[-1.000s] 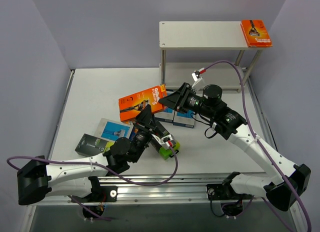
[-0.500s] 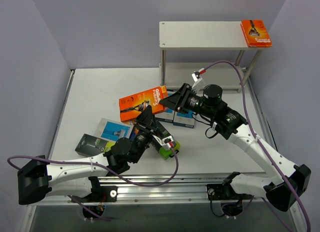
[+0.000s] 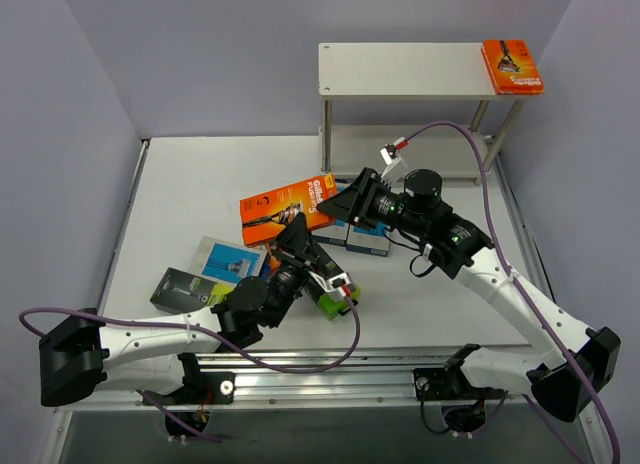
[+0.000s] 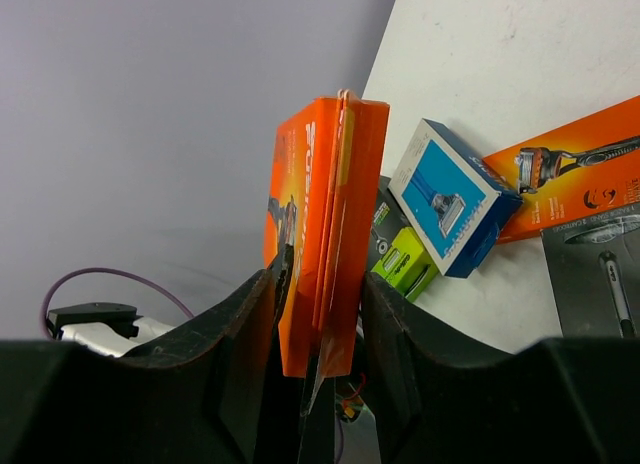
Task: Place and organize the shaving razors onto the shelf
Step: Pass the shaving razor from the left arm to the right
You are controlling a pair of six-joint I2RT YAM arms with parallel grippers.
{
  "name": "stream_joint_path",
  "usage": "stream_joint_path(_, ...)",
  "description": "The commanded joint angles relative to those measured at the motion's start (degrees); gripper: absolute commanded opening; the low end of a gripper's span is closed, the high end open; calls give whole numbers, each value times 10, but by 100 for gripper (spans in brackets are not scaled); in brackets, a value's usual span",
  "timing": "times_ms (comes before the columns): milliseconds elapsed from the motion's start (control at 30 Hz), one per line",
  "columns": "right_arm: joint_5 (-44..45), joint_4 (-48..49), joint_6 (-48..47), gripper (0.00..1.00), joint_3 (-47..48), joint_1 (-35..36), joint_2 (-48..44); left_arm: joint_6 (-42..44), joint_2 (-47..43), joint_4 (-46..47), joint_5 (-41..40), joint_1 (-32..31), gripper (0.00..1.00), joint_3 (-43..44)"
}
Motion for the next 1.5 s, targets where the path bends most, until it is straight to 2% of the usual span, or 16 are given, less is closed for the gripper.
stream_joint_path(0,-15,19,-11,36,3,-1,4,7,-2,46,0,-8,2,5)
stream_joint_path(267,-36,25,-11,35,6,-1,15,7,-3,49,1,-10,2,5)
stream_joint_path(333,-39,26,-11,30,5,-1,17,7,-3,48,1,-11,2,4)
stream_joint_path(567,-32,28,-9,0,5,-1,9,-10,-11,41,2,-11,3,-3)
stream_joint_path(600,-30,28,-8,0,5,0,8,-13,-14,39,5,-11,10,-7)
stream_joint_path(633,-27,28,-9,0,4,0,7,-19,-22,39,11,-11,28,-10)
stream_joint_path(700,-23,30,-6,0,5,0,3,-33,-31,33,14,-11,43,-17)
stream_joint_path(733,-18,29,-5,0,5,0,1,-38,-38,27,11,-11,58,-18)
stream_joint_path(833,-4,27,0,0,7,-2,-2,-55,-51,24,6,-11,74,-20)
stream_joint_path(1133,50,28,19,0,30,-9,8,-109,-99,-15,8,-11,95,-26)
stream_joint_path(1233,69,29,24,0,39,-19,15,-121,-116,-30,7,-11,97,-25)
stream_joint_path(1467,107,49,51,0,81,-89,31,-228,-157,-90,-16,-10,94,-2)
